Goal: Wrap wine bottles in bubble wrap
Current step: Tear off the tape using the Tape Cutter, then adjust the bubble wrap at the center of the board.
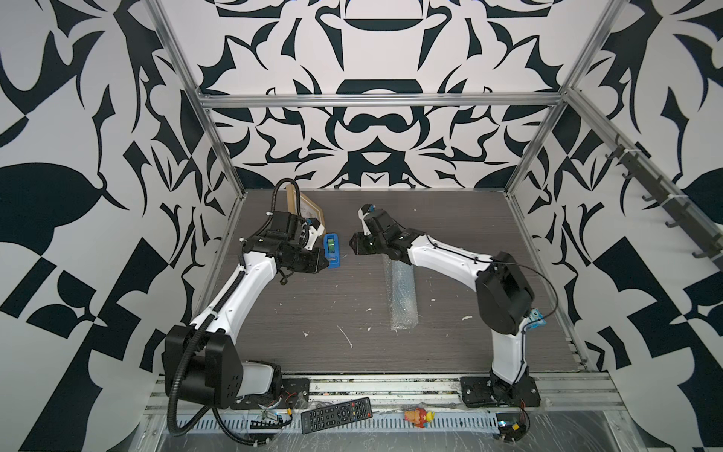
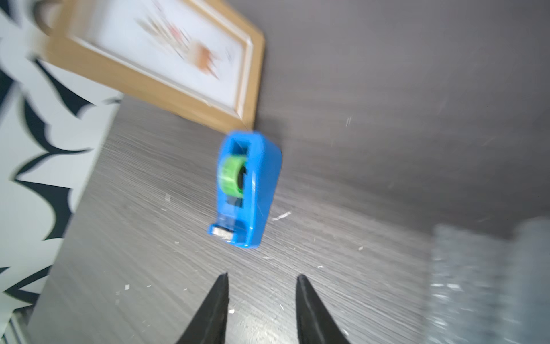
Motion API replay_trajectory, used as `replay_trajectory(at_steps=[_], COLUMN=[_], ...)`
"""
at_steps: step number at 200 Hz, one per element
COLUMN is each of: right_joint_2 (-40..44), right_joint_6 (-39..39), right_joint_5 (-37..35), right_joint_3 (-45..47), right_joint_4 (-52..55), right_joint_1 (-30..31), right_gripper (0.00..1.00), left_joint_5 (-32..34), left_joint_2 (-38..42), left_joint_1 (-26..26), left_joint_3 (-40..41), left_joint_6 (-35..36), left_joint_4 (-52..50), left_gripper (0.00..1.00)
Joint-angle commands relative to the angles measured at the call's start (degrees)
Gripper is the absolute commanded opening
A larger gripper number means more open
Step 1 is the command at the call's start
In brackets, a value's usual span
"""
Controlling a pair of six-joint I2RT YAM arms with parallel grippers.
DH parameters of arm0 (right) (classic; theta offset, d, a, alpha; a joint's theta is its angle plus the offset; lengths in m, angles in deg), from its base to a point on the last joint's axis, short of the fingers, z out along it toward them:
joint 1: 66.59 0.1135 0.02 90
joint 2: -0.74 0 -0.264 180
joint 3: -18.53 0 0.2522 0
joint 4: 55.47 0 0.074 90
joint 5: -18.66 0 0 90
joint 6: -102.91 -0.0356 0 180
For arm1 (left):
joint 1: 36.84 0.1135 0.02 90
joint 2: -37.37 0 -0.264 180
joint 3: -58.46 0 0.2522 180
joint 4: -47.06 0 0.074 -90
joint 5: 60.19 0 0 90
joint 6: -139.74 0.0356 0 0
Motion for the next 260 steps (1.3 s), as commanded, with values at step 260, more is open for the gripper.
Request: replay_trajectory(at_steps=[260], right_joint_2=[20.3], right_joint_6=[-1.7], right_joint_5=[-12.6], right_joint_3=[21.5], right_joint_4=[22.2], right_joint_1=[-1.7], right_gripper=[0.70], left_joint_5=[27.8], left_joint_2=[7.1], left_joint_1=[-22.8], left_joint_3=[-1.7], left_joint_6=[16.4], left_joint_4=[-13.0], left_gripper=[0.00])
